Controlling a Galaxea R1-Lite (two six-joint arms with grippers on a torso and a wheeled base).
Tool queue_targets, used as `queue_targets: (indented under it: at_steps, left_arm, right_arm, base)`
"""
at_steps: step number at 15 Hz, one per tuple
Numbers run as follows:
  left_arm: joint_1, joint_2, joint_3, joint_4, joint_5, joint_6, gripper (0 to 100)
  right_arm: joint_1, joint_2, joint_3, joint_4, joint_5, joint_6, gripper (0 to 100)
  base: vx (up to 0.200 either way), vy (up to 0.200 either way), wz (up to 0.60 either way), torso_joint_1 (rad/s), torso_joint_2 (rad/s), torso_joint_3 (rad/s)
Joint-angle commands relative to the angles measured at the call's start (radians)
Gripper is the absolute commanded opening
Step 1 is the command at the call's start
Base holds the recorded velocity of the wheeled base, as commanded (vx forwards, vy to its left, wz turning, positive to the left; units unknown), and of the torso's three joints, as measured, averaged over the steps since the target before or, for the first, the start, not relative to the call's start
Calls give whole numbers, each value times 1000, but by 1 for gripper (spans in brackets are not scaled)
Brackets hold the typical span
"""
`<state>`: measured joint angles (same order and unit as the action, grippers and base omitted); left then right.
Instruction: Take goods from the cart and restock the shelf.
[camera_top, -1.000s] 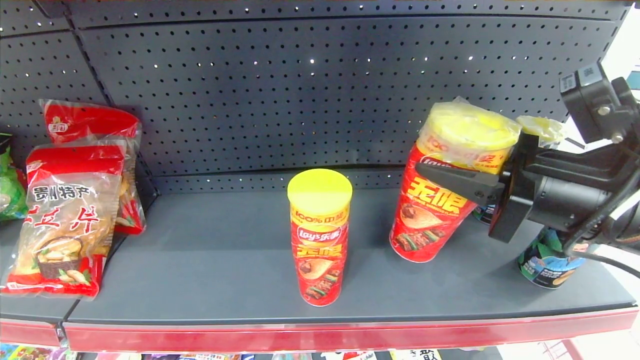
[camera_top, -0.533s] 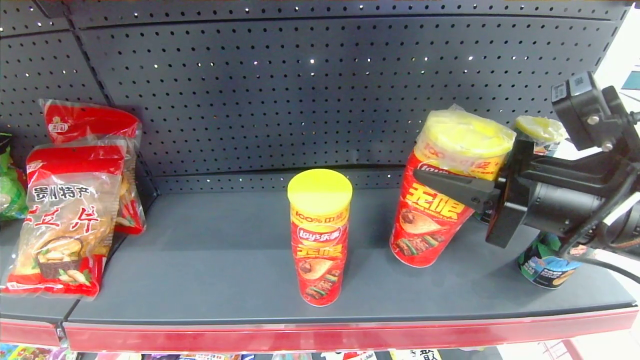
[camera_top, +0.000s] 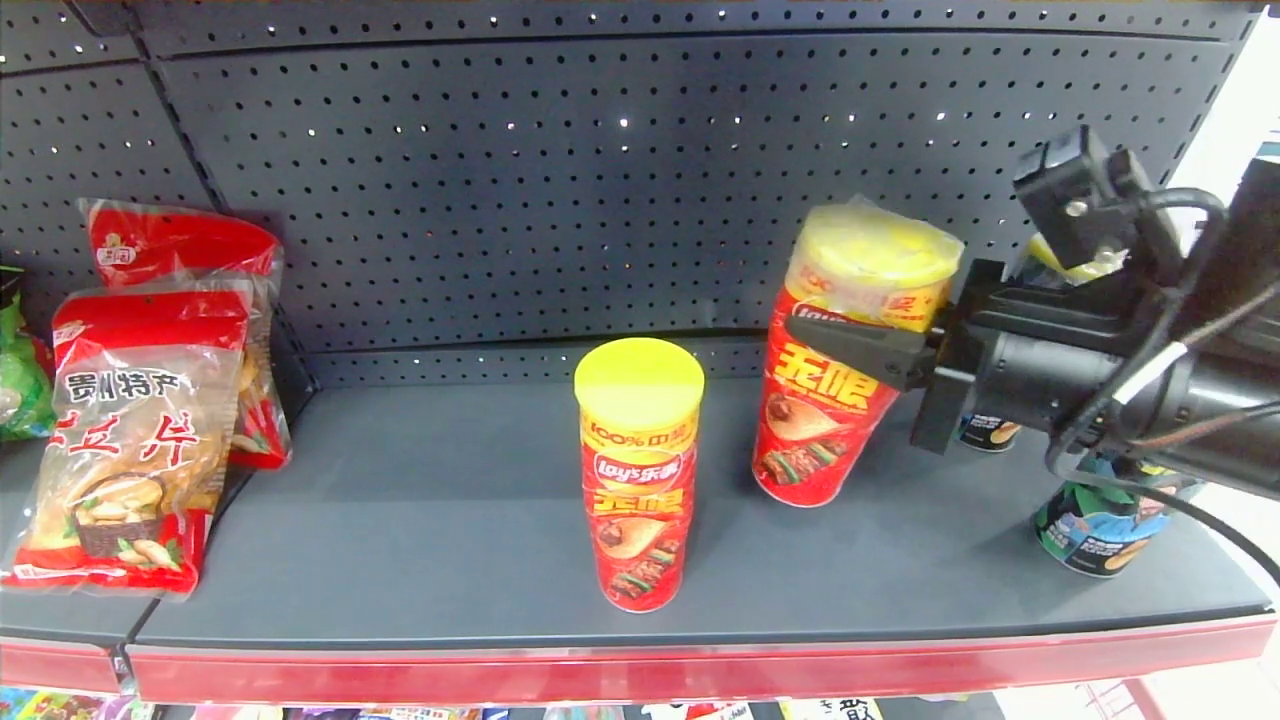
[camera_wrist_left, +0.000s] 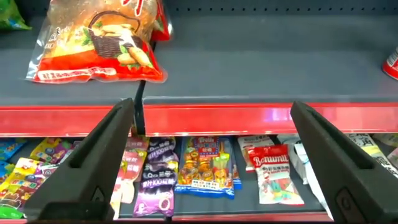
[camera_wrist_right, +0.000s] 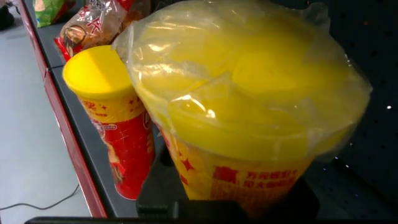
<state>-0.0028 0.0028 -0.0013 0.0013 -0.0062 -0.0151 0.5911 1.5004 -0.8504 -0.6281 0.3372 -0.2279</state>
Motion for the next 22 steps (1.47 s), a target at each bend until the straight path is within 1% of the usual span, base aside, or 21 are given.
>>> queue_targets:
  at_steps: [1,3,5,8,9,10,14,15,16,18,22]
  left_arm:
    - [0,0,0,0,0,0,100]
    - [0,0,0,0,-1,0,100]
    - [0,0,0,2,0,0,100]
    - [0,0,0,0,0,0,100]
    - [0,0,0,0,0,0,100]
    - [0,0,0,0,0,0,100]
    - [0,0,0,0,0,0,100]
    - [0,0,0,0,0,0,100]
    - [0,0,0,0,0,0,100]
    - [0,0,0,0,-1,0,100]
    - [0,0,0,0,0,0,100]
  right_arm:
    - [10,135,-87,-1,3,-4,0]
    - [7,265,-210,-50,11,1,0]
    - [4,357,-311,-79,92,-1,0]
    - [-10,429,-357,-81,144,-2,0]
    - [-50,449,-361,-79,183,-33,0]
    - [-71,463,-374,-81,209,-47,0]
    - [-56,552,-492,-68,359,-56,0]
    - [-54,555,-519,-25,439,-56,0]
    - [-50,552,-521,-4,459,-56,0]
    - [-25,541,-521,10,453,-64,0]
    - [-20,584,-585,34,381,-45,0]
  base:
    - [0,0,0,0,0,0]
    - [0,0,0,0,0,0]
    - [0,0,0,0,0,0]
    - [0,0,0,0,0,0]
    - [0,0,0,0,0,0]
    - [0,0,0,0,0,0]
    - [0,0,0,0,0,0]
    - [0,0,0,0,0,0]
    - [0,0,0,0,0,0]
    - [0,0,0,0,0,0]
    - [0,0,0,0,0,0]
